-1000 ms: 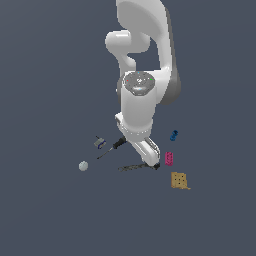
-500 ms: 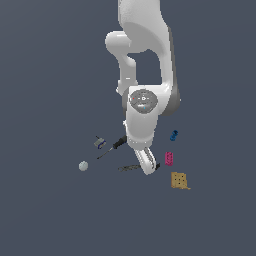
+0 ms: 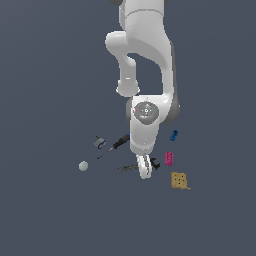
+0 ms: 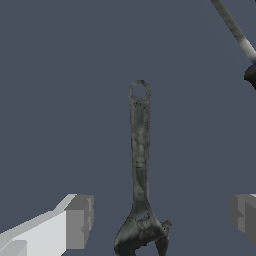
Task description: Pick up a designated object from a clutter of objects.
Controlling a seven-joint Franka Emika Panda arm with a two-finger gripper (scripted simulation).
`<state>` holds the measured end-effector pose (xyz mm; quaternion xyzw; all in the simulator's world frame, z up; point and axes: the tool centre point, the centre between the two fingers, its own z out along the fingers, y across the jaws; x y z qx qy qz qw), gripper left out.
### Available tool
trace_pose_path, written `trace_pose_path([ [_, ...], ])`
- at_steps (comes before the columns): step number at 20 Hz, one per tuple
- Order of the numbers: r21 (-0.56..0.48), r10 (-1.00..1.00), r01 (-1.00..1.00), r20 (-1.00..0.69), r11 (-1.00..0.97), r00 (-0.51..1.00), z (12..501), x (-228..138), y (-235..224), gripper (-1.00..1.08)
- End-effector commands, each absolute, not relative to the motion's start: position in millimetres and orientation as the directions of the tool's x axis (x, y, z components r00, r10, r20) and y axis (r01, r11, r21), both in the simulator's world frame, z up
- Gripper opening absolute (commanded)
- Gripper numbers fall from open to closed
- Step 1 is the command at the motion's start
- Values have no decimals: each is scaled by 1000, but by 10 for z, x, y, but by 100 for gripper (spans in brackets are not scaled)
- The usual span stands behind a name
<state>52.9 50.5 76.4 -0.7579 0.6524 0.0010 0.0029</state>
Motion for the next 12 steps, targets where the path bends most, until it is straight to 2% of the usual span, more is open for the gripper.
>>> trace_pose_path([
  [1,-2,-994,-994,-3,-112,112,695,524,518,100],
  [12,0,-998,-998,0,-56,56,582,508,540,100],
])
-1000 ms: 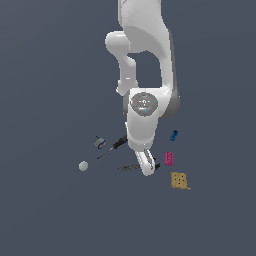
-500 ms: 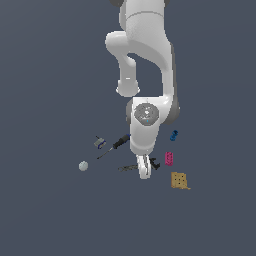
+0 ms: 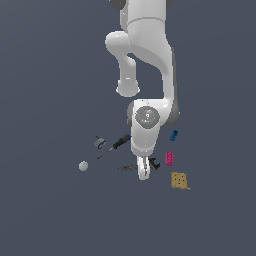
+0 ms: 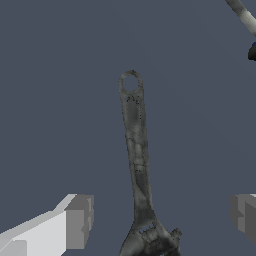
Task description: Pick up a designated object from a clutter of objects.
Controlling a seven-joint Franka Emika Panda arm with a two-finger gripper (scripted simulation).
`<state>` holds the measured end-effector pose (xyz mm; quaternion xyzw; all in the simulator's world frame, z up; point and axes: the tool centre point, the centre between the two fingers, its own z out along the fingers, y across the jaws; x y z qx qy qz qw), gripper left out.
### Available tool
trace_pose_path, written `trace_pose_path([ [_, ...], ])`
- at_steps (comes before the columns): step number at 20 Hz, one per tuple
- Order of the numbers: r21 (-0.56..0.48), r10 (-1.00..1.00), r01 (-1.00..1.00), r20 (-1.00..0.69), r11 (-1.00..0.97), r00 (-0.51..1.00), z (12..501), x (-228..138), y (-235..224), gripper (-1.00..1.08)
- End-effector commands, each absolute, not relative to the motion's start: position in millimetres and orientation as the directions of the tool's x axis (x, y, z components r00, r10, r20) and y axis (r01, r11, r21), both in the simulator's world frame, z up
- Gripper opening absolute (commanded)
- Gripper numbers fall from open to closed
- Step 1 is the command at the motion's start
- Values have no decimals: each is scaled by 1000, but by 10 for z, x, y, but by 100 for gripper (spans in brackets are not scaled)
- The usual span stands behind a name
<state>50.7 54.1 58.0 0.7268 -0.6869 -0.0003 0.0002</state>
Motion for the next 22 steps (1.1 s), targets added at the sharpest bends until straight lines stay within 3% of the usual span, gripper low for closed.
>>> trace_pose_path([
  [1,0,-998,-998,0,-56,56,578,508,540,100],
  [18,0,-999,-999,0,-52,52,76,507,540,100],
  [19,0,-999,-999,0,-52,52,76,507,540,-100],
  [22,0,-999,-999,0,-52,52,76,507,540,-100],
])
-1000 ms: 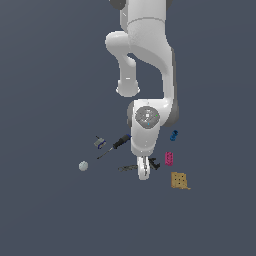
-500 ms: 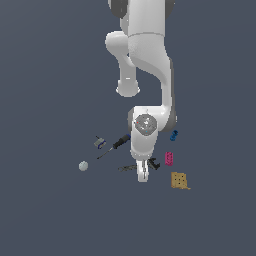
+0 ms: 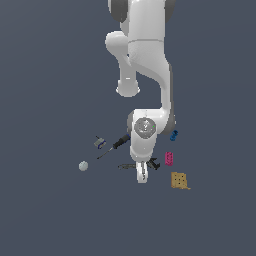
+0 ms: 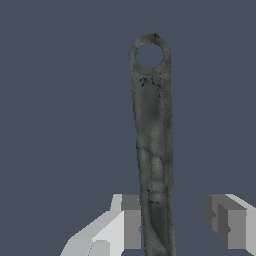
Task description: Pick up a designated object from a clutter of objects.
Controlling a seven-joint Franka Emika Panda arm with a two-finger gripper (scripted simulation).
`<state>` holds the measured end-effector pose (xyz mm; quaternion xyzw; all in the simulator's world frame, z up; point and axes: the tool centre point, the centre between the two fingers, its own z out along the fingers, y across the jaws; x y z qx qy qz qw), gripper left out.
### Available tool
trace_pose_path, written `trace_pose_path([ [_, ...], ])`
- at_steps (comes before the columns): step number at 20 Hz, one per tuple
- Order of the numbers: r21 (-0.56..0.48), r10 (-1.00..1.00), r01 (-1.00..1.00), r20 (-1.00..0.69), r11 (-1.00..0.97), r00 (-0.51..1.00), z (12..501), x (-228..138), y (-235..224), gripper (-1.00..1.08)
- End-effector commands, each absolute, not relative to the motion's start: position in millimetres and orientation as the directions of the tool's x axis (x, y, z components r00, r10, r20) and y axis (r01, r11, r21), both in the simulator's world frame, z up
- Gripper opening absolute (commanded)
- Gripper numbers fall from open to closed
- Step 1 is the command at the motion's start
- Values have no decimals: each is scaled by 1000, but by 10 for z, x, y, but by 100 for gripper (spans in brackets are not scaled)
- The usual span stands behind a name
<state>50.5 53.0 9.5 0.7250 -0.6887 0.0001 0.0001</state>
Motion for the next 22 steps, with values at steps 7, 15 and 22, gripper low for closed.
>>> trace_pose_path([
  [7,0,-999,-999,1,-50,50,95,505,522,-100],
  [15,0,-999,-999,1,-50,50,296,548,605,-100],
  [22,0,-999,-999,1,-50,50,776,651,801,-100],
])
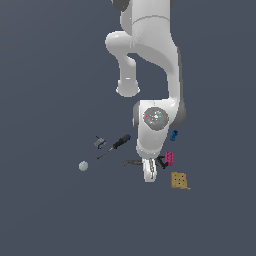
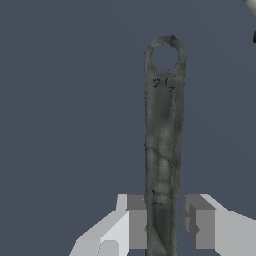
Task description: Pick up a designated object from a clutter of objects.
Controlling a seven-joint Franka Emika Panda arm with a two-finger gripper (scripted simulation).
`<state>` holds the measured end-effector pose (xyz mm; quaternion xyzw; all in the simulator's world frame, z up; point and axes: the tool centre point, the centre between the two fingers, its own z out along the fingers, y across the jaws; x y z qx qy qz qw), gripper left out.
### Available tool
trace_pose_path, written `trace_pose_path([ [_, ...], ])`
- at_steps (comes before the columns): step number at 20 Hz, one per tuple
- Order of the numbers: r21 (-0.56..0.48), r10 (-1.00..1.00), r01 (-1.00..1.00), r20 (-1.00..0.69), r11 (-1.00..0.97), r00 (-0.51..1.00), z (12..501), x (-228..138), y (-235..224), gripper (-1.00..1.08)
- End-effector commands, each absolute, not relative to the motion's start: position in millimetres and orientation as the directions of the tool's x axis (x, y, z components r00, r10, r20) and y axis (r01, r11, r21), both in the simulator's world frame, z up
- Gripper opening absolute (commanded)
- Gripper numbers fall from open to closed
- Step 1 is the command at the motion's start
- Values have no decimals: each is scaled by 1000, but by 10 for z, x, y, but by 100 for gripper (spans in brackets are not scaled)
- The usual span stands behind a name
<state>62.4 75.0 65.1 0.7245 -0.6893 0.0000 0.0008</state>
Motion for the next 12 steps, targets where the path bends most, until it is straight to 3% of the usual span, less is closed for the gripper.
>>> trace_pose_path([
  [1,0,-999,-999,1,-50,50,866,671,837,-100],
  [12,0,-999,-999,2,-50,50,1986,927,1292,-100],
])
